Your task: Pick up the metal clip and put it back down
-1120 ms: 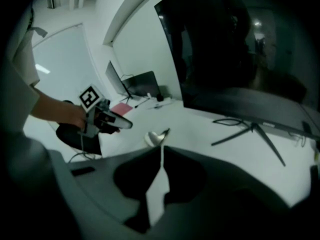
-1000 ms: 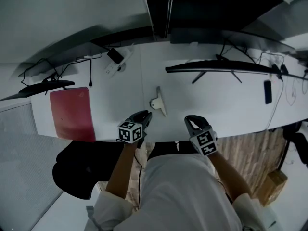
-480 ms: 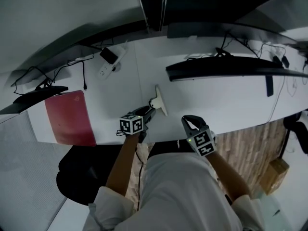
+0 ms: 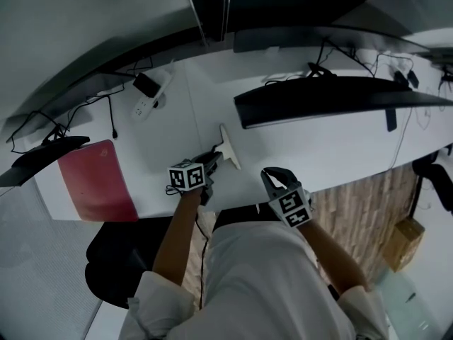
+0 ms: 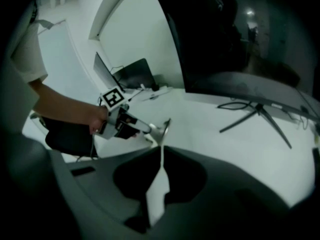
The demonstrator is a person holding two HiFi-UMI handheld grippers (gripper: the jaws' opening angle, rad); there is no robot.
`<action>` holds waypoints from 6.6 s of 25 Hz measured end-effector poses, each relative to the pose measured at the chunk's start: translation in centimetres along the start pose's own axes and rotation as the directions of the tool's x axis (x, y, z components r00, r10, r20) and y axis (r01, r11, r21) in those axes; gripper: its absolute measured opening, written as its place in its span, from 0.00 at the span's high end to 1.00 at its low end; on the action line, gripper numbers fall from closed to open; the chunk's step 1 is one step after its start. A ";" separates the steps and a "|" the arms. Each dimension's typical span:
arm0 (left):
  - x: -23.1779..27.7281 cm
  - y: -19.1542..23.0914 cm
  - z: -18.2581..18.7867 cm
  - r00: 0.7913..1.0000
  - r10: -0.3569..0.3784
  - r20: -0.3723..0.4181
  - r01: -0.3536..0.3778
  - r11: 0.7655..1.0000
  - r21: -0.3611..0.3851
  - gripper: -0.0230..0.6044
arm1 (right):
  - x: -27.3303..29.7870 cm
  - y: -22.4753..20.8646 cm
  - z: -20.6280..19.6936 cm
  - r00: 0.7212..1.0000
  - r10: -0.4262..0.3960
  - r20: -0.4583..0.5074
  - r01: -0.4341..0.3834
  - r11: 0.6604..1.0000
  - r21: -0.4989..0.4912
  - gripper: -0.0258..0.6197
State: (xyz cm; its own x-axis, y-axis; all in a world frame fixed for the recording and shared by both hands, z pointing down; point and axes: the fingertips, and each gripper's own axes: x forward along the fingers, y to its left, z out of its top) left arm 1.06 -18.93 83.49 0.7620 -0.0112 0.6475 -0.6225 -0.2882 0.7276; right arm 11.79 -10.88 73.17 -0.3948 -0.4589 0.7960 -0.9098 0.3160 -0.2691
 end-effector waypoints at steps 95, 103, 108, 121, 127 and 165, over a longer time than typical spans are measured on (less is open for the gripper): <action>-27.7 18.4 -10.0 0.541 0.540 0.645 0.292 0.598 -0.746 0.90 | 8.5 16.3 7.3 0.946 0.276 -0.170 -0.324 0.799 -0.506 0.90; -26.3 19.6 -10.7 0.542 0.555 0.631 0.315 0.562 -0.765 0.90 | 8.9 16.6 5.5 0.942 0.268 -0.203 -0.335 0.801 -0.496 0.90; -26.1 20.0 -10.7 0.532 0.560 0.635 0.322 0.560 -0.764 0.90 | 9.0 16.3 5.4 0.944 0.257 -0.205 -0.326 0.807 -0.491 0.90; -26.3 19.9 -11.3 0.566 0.596 0.569 0.184 0.581 -0.793 0.63 | 8.8 16.7 4.5 0.948 0.249 -0.198 -0.316 0.817 -0.482 0.91; -27.6 18.6 -11.2 0.542 0.622 0.565 0.132 0.601 -0.789 0.62 | 8.2 17.1 4.8 0.955 0.243 -0.173 -0.297 0.824 -0.482 0.90; -33.0 -6.0 -16.8 0.293 0.551 0.781 -0.164 0.834 -0.527 0.91 | -7.0 13.2 3.7 0.903 0.427 0.041 -0.343 0.776 -0.529 0.91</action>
State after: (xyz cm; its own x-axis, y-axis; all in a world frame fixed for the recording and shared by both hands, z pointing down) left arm -23.34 -0.77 61.58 0.0192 -0.9102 0.4138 -0.7383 0.2661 0.6198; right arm 2.05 -6.64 62.05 -0.7504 -0.3141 0.5816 -0.5031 0.8421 -0.1943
